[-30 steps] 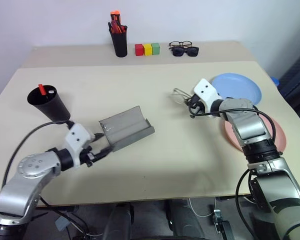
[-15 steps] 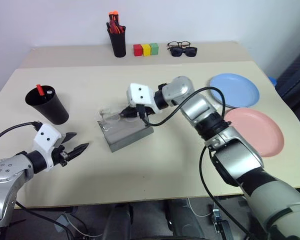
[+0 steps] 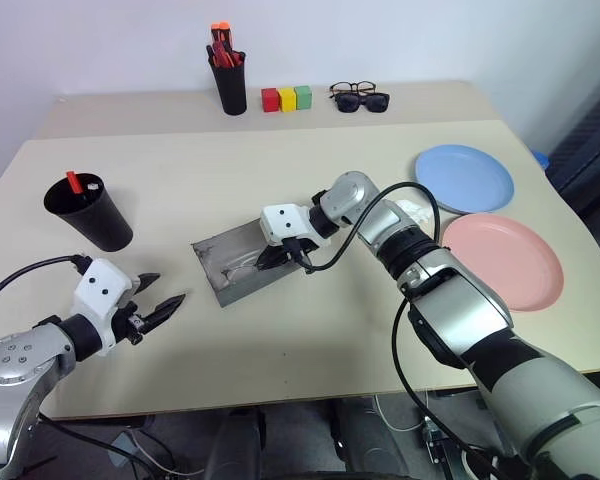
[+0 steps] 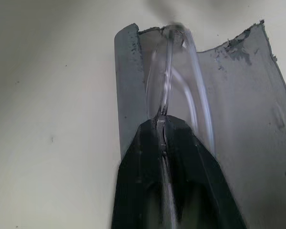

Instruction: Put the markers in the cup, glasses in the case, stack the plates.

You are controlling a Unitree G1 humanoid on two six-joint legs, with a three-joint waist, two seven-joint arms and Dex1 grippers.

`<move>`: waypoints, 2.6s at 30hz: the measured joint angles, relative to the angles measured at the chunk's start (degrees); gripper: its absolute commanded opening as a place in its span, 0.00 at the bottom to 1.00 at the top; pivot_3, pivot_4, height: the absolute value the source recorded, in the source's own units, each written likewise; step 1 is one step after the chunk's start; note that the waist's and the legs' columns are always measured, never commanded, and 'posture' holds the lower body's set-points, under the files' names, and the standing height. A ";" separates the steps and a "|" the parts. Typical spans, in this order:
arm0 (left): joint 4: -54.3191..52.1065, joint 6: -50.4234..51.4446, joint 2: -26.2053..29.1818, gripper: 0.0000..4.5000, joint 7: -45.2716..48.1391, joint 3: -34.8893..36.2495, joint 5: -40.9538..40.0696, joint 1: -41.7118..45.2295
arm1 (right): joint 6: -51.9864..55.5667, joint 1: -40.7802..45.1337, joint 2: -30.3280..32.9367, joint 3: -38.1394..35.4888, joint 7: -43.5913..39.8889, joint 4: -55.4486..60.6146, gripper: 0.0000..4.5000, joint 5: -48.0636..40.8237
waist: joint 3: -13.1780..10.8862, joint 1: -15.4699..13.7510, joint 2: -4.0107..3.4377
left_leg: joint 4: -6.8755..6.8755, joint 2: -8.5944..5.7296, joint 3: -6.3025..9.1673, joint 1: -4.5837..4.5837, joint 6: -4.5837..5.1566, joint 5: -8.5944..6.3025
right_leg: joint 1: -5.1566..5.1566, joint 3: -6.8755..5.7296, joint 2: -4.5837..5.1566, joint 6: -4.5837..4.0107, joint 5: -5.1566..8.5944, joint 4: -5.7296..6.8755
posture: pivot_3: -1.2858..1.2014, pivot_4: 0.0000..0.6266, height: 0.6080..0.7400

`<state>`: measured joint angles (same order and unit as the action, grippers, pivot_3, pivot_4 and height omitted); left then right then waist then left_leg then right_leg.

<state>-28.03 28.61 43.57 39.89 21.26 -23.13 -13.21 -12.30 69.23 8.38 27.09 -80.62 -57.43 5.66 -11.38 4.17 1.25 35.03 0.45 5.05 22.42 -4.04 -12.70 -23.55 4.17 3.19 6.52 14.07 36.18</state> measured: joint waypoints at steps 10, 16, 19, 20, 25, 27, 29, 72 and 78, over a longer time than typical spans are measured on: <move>5.11 3.94 -1.67 0.23 -2.56 -0.28 -2.43 11.82 | 1.68 -0.75 3.08 -7.56 6.76 9.35 0.78 -1.86 | 0.01 -0.60 0.02 | 0.05 -0.01 0.07 0.04 0.00 0.00 | 0.05 -0.04 0.00 0.18 -0.10 -0.02 | 0.52 0.24 1.00; 13.56 8.99 -5.54 0.01 -8.47 -8.52 -0.38 29.60 | 15.10 -20.85 10.44 -12.28 12.03 39.88 0.78 -5.38 | 0.06 -1.86 0.09 | 0.09 -0.06 0.13 0.08 -0.01 0.00 | 0.09 -0.08 0.02 0.23 -0.11 -0.04 | 0.52 0.24 1.00; 19.95 11.07 -8.06 0.01 -10.22 -13.88 1.92 37.93 | 23.05 -30.67 14.67 -14.28 14.70 54.42 0.78 -6.69 | 0.05 -1.94 0.08 | 0.13 -0.09 0.13 0.11 -0.01 0.00 | 0.07 -0.08 0.03 0.24 -0.12 -0.02 | 0.52 0.24 1.00; 23.15 11.83 -8.98 0.01 -10.23 -15.83 2.70 41.32 | 25.88 -34.49 16.57 -15.37 15.63 60.11 0.78 -7.14 | 0.05 -1.84 0.08 | 0.12 -0.09 0.13 0.11 -0.01 0.00 | 0.08 -0.08 0.03 0.24 -0.12 -0.02 | 0.52 0.24 1.00; 36.85 13.40 -12.28 0.01 -8.95 -20.28 4.49 50.81 | 37.33 -44.47 20.96 -18.59 20.17 76.05 0.78 -9.75 | 0.04 -0.53 0.06 | 0.13 -0.06 0.06 0.01 0.00 0.01 | 0.07 -0.03 -0.01 0.24 -0.11 0.02 | 0.52 0.24 1.00; 43.40 14.76 -13.29 0.01 -8.43 -20.65 4.81 54.09 | 40.56 -46.83 22.25 -19.46 21.76 80.56 0.78 -11.18 | 0.04 -0.30 0.07 | 0.14 -0.05 0.07 0.02 0.00 0.01 | 0.08 -0.03 -0.03 0.24 -0.11 0.02 | 0.52 0.24 1.00; 46.49 15.70 -13.00 0.01 -6.31 -21.82 5.33 55.22 | 42.70 -48.00 22.82 -20.19 23.20 82.55 0.78 -11.93 | 0.04 -0.15 0.07 | 0.14 -0.05 0.05 0.02 0.00 0.01 | 0.08 -0.01 -0.03 0.25 -0.11 -0.01 | 0.52 0.24 1.00; 9.73 8.04 -3.00 0.01 11.99 -16.71 -4.03 29.83 | 32.56 -24.28 33.11 -21.10 45.19 28.09 0.78 0.49 | 0.01 -1.23 0.05 | 0.10 -0.04 -0.16 0.06 0.01 0.00 | 0.04 0.10 0.05 -0.01 0.02 -0.13 | 0.52 0.24 1.00; 7.81 8.11 -4.15 0.01 9.35 -15.86 -4.89 27.04 | 23.31 -15.85 30.34 -19.29 49.19 6.55 0.78 4.80 | 0.00 -0.28 0.04 | 0.11 -0.04 -0.16 0.06 0.01 0.00 | 0.06 0.11 0.05 0.05 -0.01 -0.12 | 0.52 0.24 1.00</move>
<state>-20.22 36.73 39.42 49.25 5.40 -28.02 13.82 11.01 53.38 38.72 7.80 -31.42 -50.88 10.47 -11.38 3.89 1.28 35.14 0.41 4.90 22.48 -4.03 -12.70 -23.49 4.28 3.24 6.57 14.06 36.06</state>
